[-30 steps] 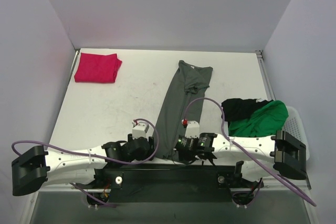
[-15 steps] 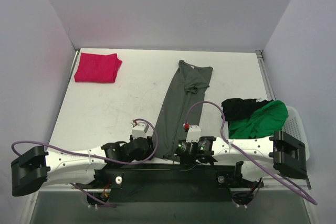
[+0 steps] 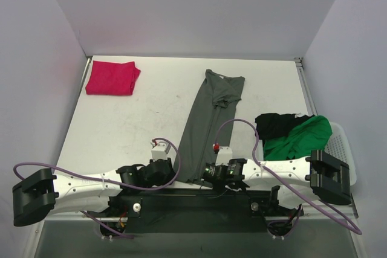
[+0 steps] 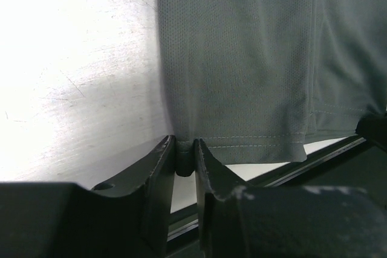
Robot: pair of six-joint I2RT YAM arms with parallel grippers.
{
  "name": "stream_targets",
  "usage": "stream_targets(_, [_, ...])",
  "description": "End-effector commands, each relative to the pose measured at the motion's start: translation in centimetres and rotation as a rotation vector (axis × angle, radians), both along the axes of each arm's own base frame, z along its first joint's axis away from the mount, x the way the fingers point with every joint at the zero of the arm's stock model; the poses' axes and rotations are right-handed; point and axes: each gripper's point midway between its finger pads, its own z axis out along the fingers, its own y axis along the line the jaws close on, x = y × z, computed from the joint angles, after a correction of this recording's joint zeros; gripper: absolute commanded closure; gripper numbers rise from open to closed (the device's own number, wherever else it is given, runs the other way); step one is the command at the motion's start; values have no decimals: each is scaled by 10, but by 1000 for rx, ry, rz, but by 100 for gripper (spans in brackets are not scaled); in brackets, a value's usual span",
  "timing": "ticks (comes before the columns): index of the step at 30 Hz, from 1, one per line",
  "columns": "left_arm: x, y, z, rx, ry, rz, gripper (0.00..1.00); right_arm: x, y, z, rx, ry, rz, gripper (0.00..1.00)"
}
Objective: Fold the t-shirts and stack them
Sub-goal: Grab the bottom of the folded rectangular tshirt with both arms
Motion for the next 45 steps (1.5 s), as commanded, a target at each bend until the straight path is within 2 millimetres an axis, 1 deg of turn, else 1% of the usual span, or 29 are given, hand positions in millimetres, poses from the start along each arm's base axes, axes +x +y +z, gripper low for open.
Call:
stream_targets(1, [-10,12,-17,47,50,-10,71,-1,-13,-6,-46,-7,-25,82])
stream_targets(2, [-10,13,-17,47,50,-10,72,-2,-14,-7,-47,-6,-23,87])
stream_targets(3, [-10,13,-18,48,52,-9,75,-2,-13,-7,-44,-4,-26,89])
stream_targets(4, [-10,13,-18,46,52,-8,76,-3,-13,-7,-43,-5,-23,92])
stream_targets(5, [-10,12,-18,43,52,-9,77,-2,-14,-7,-45,-4,-27,96])
stream_targets(7, [-10,11,-18,36,48,-10,81,-2,-14,-7,-45,-4,-27,100])
stream_targets(9, [-10,8,-17,20,45,-19,83,-3,-15,-8,-47,-3,-27,100])
stream_targets(10, [-10,8,-17,16,43,-21,87,-3,-15,-9,-49,-2,-30,100])
stream_targets(12, [-10,8,-19,13,45,-18,91,-4,-18,-11,-57,0,-33,100])
stream_targets(14, [-10,10,-21,22,47,-10,98,-5,-19,-12,-58,3,-39,100])
stream_targets(15, [-9,11,-21,21,46,1,100,-5,-21,-13,-62,3,-43,100])
stream_targets(19, [-8,14,-20,0,36,22,100,-6,-24,-13,-48,-2,-57,100])
stream_targets(20, [-7,13,-16,-20,33,31,100,-6,-25,-13,-47,-3,-60,100])
stream_targets(22, [-7,18,-17,-19,30,46,100,-6,-28,-13,-40,-8,-65,100])
stream_targets(23, [-5,19,-12,-38,17,62,100,-6,-29,-13,-38,-10,-71,100])
stream_targets(25, [-5,25,-13,-30,14,75,100,-6,-28,-12,-30,-14,-73,100])
stream_targets(28, [-3,25,-6,-61,-5,82,100,-6,-29,-12,-32,-15,-72,100])
stream_targets(31, [-4,25,-7,-69,-1,78,100,-6,-28,-13,-35,-14,-72,100])
stream_targets(36, [-6,20,-9,-87,10,66,100,-4,-24,-9,-21,-22,-68,100])
stream_targets(39, [-6,13,-5,-113,7,54,100,-3,-20,-5,-5,-33,-62,100])
stream_targets(42, [-5,6,4,-138,-5,41,100,-3,-15,0,15,-42,-51,100])
stream_targets(44, [-2,3,11,-154,-21,41,100,-3,-14,4,15,-51,-48,100])
stream_targets(45, [-1,1,16,-166,-29,40,100,-1,-11,9,28,-60,-47,100])
